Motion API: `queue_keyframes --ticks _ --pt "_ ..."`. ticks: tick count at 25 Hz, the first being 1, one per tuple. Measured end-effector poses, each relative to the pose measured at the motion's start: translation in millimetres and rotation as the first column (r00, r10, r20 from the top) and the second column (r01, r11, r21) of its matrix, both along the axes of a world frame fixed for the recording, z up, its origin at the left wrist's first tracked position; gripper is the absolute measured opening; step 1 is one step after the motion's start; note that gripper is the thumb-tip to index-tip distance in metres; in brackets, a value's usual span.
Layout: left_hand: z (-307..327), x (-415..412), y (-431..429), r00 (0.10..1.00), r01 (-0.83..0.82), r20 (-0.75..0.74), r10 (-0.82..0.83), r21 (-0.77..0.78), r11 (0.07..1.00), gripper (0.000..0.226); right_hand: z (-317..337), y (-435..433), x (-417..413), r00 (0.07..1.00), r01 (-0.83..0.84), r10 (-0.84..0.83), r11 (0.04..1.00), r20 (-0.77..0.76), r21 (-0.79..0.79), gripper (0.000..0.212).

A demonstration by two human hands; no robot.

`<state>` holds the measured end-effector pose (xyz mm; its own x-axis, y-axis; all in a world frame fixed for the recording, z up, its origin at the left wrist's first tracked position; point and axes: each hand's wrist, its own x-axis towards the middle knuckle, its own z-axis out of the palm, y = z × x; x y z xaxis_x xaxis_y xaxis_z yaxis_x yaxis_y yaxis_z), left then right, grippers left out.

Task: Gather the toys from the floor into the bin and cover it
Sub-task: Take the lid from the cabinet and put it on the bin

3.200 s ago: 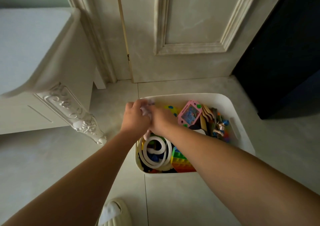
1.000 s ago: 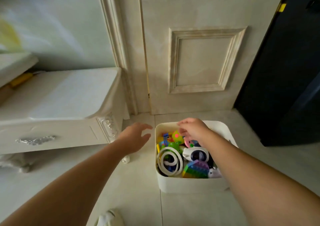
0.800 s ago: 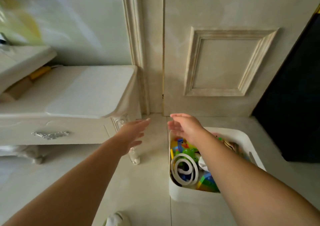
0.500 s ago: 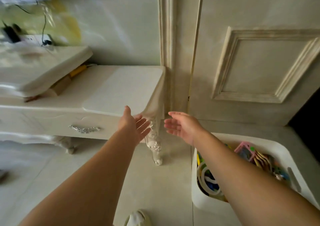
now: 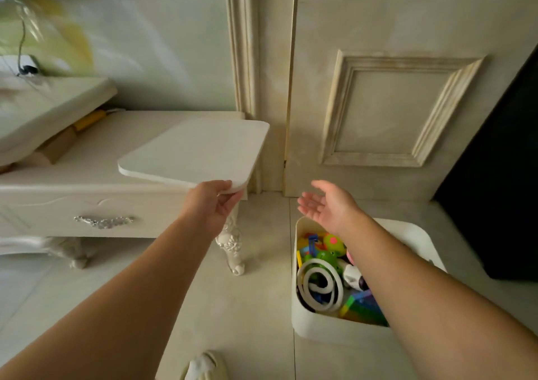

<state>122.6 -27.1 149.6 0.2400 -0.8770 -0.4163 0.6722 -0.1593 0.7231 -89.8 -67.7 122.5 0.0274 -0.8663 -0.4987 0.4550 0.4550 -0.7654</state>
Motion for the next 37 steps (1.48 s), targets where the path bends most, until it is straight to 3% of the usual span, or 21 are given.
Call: queue_keyframes --ticks 4,7,11,13,15,17,19,21,22,25,28,34,37 --pt "8 -25 17 0.953 0.267 0.127 -0.274 0.072 0.961 0.032 0 1 -41 0.990 0.139 -0.139 0.988 -0.011 0.062 0.046" --pt "8 -52 22 0.878 0.439 0.171 -0.448 0.088 0.894 0.036 0 5 -72 0.955 0.291 -0.295 0.952 0.025 0.097 0.058" --pt "-7 -76 15 0.771 0.583 0.200 -0.604 0.159 0.797 0.031 -7 13 -127 0.801 0.594 -0.599 0.795 -0.001 0.117 0.046" --pt "-20 -80 10 0.698 0.659 0.182 -0.692 0.216 0.721 0.033 -8 20 -158 0.752 0.655 -0.639 0.751 -0.161 0.084 0.031" --pt "-34 -82 6 0.602 0.737 0.151 -0.784 0.273 0.619 0.035 -14 27 -189 0.711 0.603 -0.495 0.795 -0.499 0.071 0.024" --pt "-52 -86 5 0.520 0.780 0.115 -0.846 0.339 0.526 0.036 -22 36 -208 0.694 0.520 -0.325 0.843 -0.642 0.136 0.019" --pt "-71 -88 5 0.446 0.785 0.116 -0.887 0.426 0.450 0.038 -40 47 -222 0.648 0.429 -0.167 0.886 -0.743 0.176 0.042" --pt "-87 -93 5 0.354 0.755 0.175 -0.919 0.527 0.391 0.040 -59 59 -227 0.491 0.324 0.081 0.907 -0.867 0.268 0.063" --pt "-93 -96 6 0.302 0.725 0.219 -0.928 0.580 0.372 0.038 -68 64 -230 0.424 0.293 0.163 0.906 -0.891 0.306 0.070" --pt "-108 -109 10 0.183 0.609 0.343 -0.921 0.696 0.380 0.025 -94 75 -238 0.334 0.252 0.290 0.889 -0.897 0.382 0.079" --pt "-117 -123 19 0.168 0.530 0.419 -0.892 0.725 0.440 0.009 -104 82 -239 0.364 0.229 0.328 0.876 -0.872 0.425 0.075" --pt "-122 -130 24 0.024 0.422 0.533 -0.846 0.762 0.492 0.051 -101 81 -239 0.380 0.170 0.465 0.815 -0.799 0.555 0.073" --pt "-125 -127 25 -0.200 0.360 0.496 -0.845 0.839 0.408 0.058 -104 79 -240 0.321 0.153 0.517 0.798 -0.793 0.583 0.079"
